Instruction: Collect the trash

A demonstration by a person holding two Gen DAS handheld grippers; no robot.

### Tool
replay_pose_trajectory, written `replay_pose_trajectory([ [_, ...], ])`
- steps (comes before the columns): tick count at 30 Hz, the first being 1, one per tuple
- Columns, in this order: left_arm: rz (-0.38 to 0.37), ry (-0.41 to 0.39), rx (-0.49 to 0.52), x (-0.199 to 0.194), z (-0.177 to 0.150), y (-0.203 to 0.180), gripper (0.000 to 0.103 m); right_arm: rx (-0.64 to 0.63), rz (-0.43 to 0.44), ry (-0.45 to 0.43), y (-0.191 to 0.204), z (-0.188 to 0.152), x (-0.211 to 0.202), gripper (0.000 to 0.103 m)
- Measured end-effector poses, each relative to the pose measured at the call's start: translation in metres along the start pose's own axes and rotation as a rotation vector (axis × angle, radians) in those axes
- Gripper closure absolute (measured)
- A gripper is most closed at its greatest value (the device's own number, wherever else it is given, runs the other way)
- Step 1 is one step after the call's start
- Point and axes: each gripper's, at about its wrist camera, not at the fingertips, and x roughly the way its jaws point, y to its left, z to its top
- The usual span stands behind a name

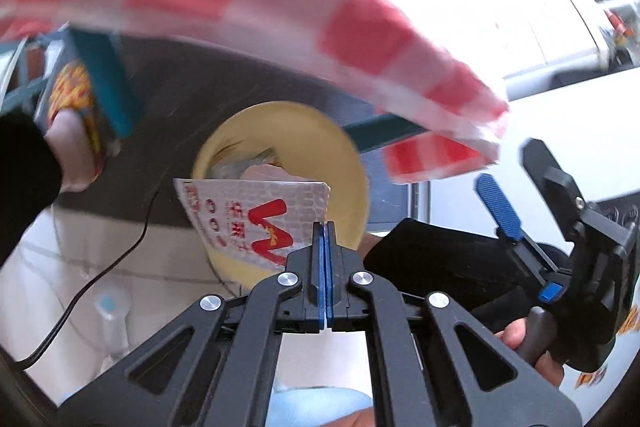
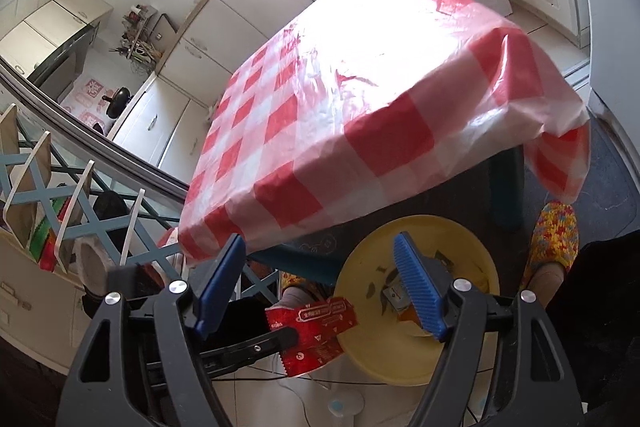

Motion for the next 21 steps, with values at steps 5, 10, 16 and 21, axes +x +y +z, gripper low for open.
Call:
replay_pose_trajectory([
  [5, -0.005, 0.016, 0.045, 0.015, 0.002, -0.010, 0.103, 0.008, -0.012, -0.015, -0.003, 0.001, -0.003, 0.029],
  [10, 0.045, 0.015, 0.070, 0.019, 0.005, -0.009, 0.100, 0.007, -0.013, -0.004, -0.002, 0.001, 0.000, 0.029],
  [16, 0.253, -0.049, 0.158, 0.007, -0.001, -0.015, 0.058, -0.006, -0.025, -0.013, 0.000, 0.001, -0.003, 0.029],
  [21, 0.389, -0.249, 0.248, -0.040, -0.005, -0.035, 0.040, -0.132, -0.078, -0.084, 0.023, -0.002, -0.018, 0.024],
])
